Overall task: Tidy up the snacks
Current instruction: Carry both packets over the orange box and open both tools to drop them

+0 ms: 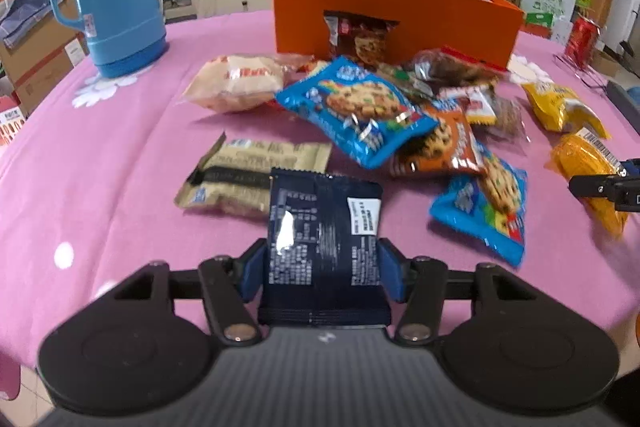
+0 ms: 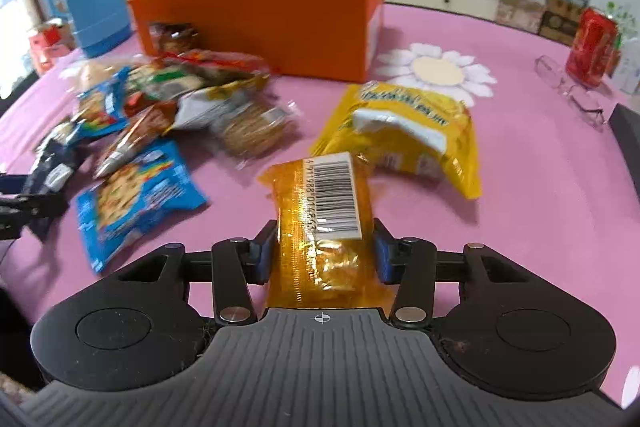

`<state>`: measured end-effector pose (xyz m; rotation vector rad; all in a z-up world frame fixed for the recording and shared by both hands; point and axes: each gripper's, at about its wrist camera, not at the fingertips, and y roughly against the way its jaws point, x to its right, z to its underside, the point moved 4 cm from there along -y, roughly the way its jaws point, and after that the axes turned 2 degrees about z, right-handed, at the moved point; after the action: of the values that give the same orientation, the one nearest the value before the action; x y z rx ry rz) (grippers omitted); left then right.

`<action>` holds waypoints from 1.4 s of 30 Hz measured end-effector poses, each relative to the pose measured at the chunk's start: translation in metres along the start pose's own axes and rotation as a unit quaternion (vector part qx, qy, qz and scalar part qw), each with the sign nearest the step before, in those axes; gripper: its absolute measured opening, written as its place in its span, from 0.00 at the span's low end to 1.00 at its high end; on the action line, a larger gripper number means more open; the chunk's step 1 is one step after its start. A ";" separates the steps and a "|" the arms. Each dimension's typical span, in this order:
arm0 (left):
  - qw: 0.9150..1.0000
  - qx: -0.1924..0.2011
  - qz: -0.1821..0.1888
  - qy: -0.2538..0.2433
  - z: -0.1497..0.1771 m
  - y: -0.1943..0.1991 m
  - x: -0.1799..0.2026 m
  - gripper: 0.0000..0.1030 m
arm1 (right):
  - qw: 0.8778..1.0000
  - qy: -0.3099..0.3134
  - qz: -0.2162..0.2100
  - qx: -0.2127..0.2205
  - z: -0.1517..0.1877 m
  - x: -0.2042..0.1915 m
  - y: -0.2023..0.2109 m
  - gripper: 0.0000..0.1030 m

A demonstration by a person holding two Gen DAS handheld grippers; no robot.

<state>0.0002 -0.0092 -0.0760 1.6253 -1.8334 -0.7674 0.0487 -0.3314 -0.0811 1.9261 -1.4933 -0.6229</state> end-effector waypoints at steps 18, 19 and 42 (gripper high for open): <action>1.000 0.000 0.011 0.016 0.012 0.018 -0.008 0.50 | 1.000 0.015 -0.009 -0.008 0.013 -0.007 0.014 0.19; 0.999 0.006 0.024 0.028 0.010 0.022 -0.009 0.50 | 1.000 0.002 -0.018 -0.005 0.012 -0.005 0.016 0.19; 0.982 0.160 0.074 0.063 -0.209 0.006 -0.004 0.50 | 0.980 -0.063 -0.077 0.171 -0.143 -0.004 0.033 0.18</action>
<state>0.1502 -0.0148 0.0693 1.6628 -2.0353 -0.3081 0.1244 -0.3074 0.0420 2.3192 -1.6246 -0.5950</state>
